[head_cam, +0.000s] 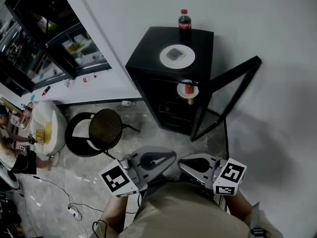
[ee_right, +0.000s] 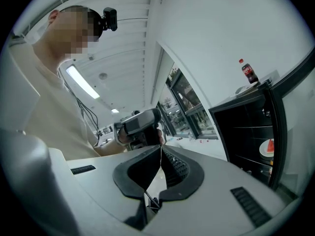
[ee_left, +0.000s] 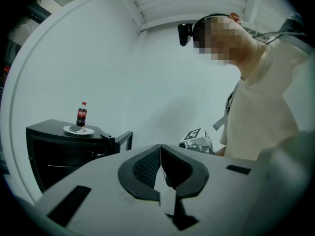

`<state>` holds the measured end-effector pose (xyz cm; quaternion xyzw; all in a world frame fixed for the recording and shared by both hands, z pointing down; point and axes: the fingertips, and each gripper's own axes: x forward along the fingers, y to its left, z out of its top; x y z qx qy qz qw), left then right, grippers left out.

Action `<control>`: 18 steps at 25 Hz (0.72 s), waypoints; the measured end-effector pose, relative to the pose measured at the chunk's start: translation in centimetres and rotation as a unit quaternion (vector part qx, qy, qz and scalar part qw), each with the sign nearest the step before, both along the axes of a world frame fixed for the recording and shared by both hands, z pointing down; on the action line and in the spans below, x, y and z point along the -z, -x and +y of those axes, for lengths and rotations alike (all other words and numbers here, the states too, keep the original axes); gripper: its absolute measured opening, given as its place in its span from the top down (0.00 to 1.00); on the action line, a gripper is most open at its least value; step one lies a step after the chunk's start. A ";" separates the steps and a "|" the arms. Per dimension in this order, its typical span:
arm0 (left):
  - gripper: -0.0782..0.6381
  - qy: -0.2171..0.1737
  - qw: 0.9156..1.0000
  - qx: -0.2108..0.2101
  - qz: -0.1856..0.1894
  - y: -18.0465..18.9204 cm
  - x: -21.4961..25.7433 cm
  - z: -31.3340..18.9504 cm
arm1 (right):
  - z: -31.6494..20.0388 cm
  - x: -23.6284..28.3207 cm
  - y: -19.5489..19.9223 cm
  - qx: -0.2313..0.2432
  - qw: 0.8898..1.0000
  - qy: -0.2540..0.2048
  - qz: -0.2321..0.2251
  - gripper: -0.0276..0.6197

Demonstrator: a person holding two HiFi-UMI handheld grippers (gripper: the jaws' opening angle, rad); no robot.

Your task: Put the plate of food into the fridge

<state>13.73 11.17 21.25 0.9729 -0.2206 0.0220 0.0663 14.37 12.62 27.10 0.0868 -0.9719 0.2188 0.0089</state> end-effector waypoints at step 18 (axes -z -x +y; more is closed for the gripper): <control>0.88 0.007 0.999 -0.030 0.032 2.2 -1.7 -6.3 | -5.7 -0.5 0.5 -0.072 0.997 0.006 0.031 0.93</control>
